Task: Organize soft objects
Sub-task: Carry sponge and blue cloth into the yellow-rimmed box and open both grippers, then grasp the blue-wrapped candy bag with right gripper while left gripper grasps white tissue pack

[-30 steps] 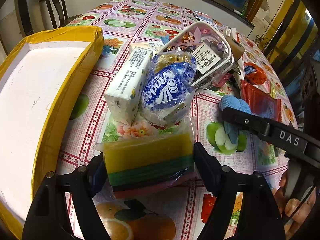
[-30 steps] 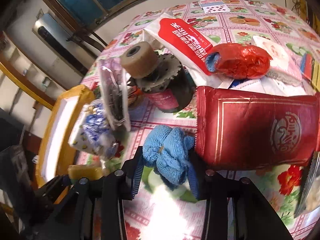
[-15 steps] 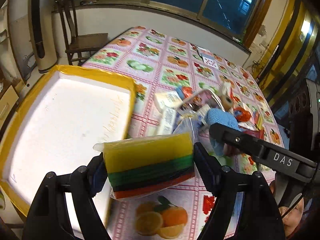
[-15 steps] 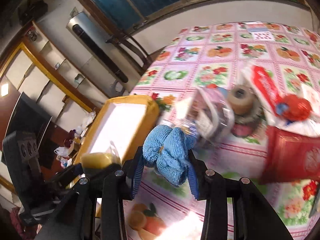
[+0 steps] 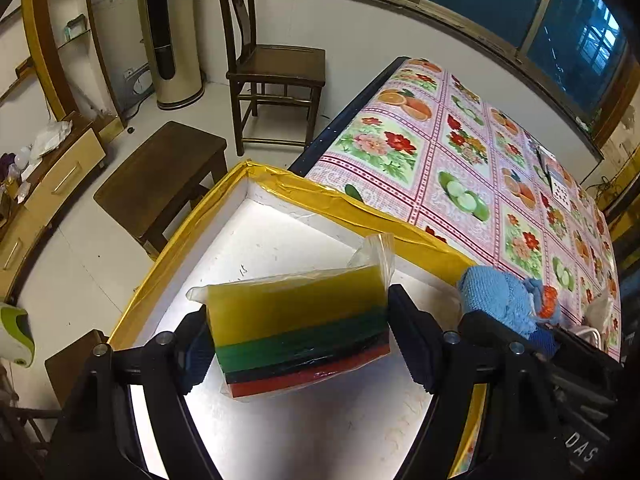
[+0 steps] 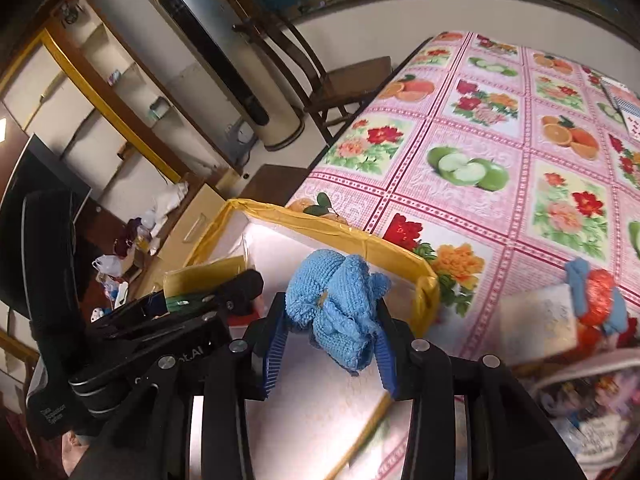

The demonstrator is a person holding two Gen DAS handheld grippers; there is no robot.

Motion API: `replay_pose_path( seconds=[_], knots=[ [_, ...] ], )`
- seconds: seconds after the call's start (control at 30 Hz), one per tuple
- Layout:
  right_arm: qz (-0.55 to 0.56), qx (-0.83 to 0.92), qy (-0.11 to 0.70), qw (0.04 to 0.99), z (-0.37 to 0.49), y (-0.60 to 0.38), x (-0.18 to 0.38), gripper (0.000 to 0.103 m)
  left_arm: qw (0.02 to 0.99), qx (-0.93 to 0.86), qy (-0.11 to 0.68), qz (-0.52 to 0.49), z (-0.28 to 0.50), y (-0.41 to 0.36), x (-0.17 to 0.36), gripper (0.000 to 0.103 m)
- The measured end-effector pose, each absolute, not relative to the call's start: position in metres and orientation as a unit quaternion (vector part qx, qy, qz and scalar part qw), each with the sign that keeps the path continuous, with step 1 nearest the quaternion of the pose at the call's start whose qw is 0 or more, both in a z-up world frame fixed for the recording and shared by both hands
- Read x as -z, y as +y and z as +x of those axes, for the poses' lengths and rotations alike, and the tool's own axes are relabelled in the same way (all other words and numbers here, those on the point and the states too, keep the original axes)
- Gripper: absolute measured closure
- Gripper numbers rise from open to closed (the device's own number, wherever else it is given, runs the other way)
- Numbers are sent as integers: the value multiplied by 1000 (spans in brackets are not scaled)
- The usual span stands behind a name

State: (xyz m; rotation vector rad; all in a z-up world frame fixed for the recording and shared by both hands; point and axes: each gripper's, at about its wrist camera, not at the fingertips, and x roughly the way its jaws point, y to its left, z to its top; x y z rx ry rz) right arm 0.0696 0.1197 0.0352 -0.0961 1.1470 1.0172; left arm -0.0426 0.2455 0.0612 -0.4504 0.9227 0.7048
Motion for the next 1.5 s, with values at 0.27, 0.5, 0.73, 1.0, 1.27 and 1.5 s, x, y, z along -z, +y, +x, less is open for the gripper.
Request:
replay_pose_path(
  seconds=[0.27, 0.5, 0.73, 1.0, 1.27, 1.5],
  knots=[
    [-28, -468, 531, 706, 78, 124, -19, 48, 805, -321, 431, -250, -41, 269, -35, 21],
    [-10, -467, 507, 724, 66, 97, -43, 45, 800, -314, 434, -269, -50, 270, -39, 19],
    [10, -485, 452, 748, 37, 7, -81, 32, 848, -313, 365, -224, -79, 211, -73, 19],
    [61, -441, 432, 784, 32, -115, -85, 22, 883, -248, 339, -208, -95, 131, -86, 19],
    [130, -407, 481, 766, 50, -171, -50, 20, 876, -193, 389, -210, -60, 80, -67, 19],
    [135, -421, 501, 744, 54, -140, -32, 20, 863, -202, 411, -212, -46, 75, -53, 19]
  ],
)
